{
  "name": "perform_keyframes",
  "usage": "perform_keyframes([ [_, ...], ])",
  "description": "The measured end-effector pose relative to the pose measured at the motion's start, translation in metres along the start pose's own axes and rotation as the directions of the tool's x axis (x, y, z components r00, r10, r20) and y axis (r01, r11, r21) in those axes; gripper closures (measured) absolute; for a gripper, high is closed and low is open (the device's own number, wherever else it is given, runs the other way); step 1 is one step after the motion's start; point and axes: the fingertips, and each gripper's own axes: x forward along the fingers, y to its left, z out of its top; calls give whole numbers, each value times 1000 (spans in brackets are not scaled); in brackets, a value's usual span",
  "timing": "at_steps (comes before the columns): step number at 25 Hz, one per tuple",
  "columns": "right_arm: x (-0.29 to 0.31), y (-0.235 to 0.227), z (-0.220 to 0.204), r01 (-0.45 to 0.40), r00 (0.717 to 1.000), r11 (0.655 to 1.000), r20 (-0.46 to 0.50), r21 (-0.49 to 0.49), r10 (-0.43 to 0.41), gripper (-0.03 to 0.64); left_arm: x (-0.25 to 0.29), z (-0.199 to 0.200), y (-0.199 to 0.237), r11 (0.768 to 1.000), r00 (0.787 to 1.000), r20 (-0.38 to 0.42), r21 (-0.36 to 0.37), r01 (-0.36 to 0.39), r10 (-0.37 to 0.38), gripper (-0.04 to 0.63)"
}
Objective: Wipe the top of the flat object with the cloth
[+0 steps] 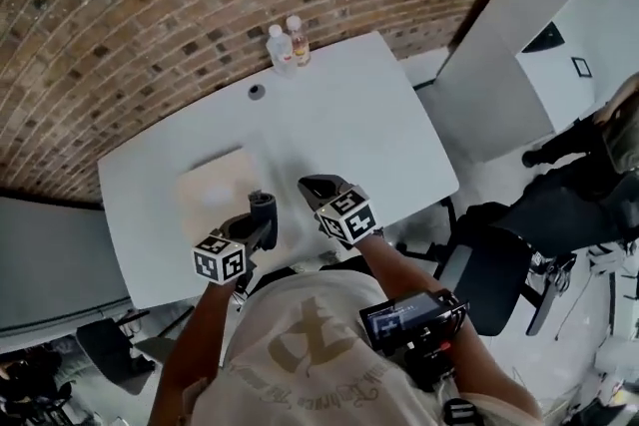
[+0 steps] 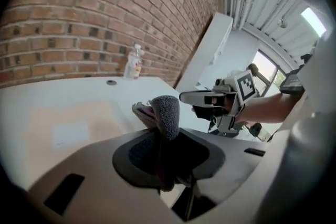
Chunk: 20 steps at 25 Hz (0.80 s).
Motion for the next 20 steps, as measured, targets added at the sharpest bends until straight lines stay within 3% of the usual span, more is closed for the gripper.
perform_keyframes([
  [4,8,8,23,-101,994,994,47,-43,103,597,-24,18,13,990,977,161,-32,-135,138,486],
  [8,17,28,44,-188,979,976,60,-106,195,597,-63,22,32,966,929,266,-105,-238,258,486],
  [15,25,56,45,-279,957,948,40,-153,288,597,-107,-2,52,910,855,322,-227,-347,406,486],
  [20,26,62,34,-305,950,942,26,-140,312,597,-113,-10,49,892,837,322,-253,-375,443,485],
])
